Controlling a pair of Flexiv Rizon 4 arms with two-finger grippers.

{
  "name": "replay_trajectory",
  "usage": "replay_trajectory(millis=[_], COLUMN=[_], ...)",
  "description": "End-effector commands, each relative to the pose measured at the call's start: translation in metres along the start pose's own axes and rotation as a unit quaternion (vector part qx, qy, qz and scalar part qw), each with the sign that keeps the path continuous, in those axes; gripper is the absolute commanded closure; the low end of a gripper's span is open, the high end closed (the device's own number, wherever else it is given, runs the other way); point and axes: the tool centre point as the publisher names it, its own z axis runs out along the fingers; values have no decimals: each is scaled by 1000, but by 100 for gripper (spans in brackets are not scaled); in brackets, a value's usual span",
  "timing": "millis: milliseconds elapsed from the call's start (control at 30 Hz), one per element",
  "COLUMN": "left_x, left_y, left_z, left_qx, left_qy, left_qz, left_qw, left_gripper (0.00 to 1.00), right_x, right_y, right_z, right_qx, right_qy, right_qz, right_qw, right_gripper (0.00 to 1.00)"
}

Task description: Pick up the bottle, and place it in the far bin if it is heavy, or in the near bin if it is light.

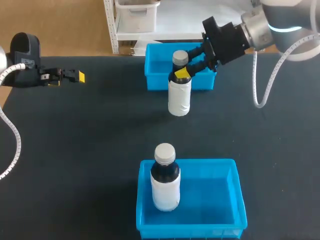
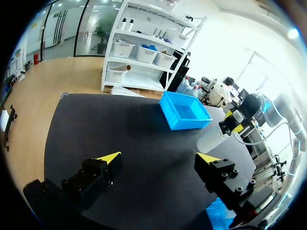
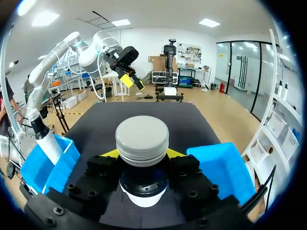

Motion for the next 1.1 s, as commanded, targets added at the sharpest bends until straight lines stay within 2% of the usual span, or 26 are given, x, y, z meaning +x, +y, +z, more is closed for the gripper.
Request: replay_trajectory(millis=[33,267,667,1100], left_x=[0,0,0,0], left_y=[0,0,0,0], left_z=[0,0,0,0], left_qx=[0,0,0,0], left_qy=[0,0,0,0], left_qz=[0,0,0,0], left_qw=[1000,1000,1000,1000], left_gripper=[0,0,0,0], right_x=[-17,-36,-42,-83], right_y=[7,6,-5,-62], right_z=[-14,-36,-57,-90], right_qx=[7,15,23,38], right_qy=[8,19,20,26], right_qz=[-4,-8,2,-15], right_qw=[1000,1000,1000,999], right_gripper=[100,100,100,100])
